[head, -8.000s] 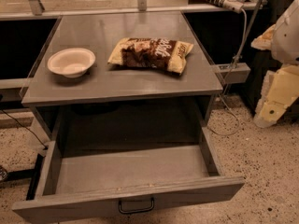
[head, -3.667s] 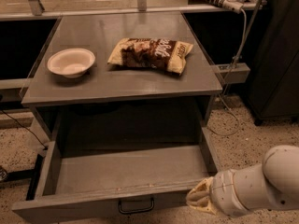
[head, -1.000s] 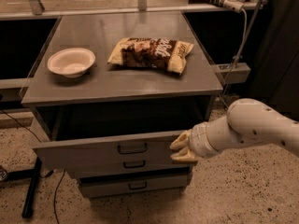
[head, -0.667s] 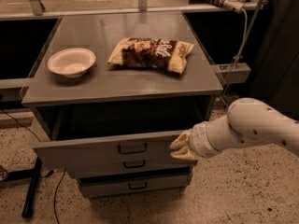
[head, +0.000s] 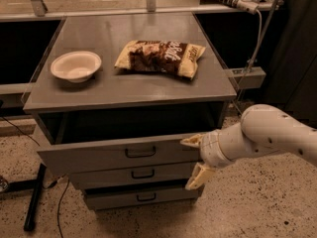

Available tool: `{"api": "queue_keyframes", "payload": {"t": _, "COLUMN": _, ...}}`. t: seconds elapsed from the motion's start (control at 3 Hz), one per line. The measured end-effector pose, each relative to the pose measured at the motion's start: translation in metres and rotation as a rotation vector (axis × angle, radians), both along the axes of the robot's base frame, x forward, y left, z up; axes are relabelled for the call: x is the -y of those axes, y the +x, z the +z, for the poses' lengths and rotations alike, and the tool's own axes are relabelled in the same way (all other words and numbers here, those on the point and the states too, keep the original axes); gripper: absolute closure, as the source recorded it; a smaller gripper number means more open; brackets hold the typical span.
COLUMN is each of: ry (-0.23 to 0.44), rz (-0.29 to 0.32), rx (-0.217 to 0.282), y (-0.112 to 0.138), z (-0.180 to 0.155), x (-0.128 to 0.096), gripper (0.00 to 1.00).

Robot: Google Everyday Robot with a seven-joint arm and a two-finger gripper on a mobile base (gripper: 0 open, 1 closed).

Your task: Close top drawer

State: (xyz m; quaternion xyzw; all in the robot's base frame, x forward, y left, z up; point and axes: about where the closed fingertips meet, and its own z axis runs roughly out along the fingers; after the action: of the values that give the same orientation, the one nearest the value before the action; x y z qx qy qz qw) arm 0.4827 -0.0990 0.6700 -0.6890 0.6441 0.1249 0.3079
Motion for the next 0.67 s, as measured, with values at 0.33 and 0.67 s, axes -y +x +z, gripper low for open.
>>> {"api": "queue_keyframes", "payload": {"t": 0.33, "ry": 0.000, "rz": 0.000, "rx": 0.000, "y": 0.0000, "z": 0.0000, "x": 0.0000, "gripper": 0.00}}
{"api": "queue_keyframes", "payload": {"t": 0.67, "ry": -0.008, "rz": 0.013, "rx": -0.006, "y": 0.0042, "z": -0.0035, "x": -0.0035, "gripper": 0.00}}
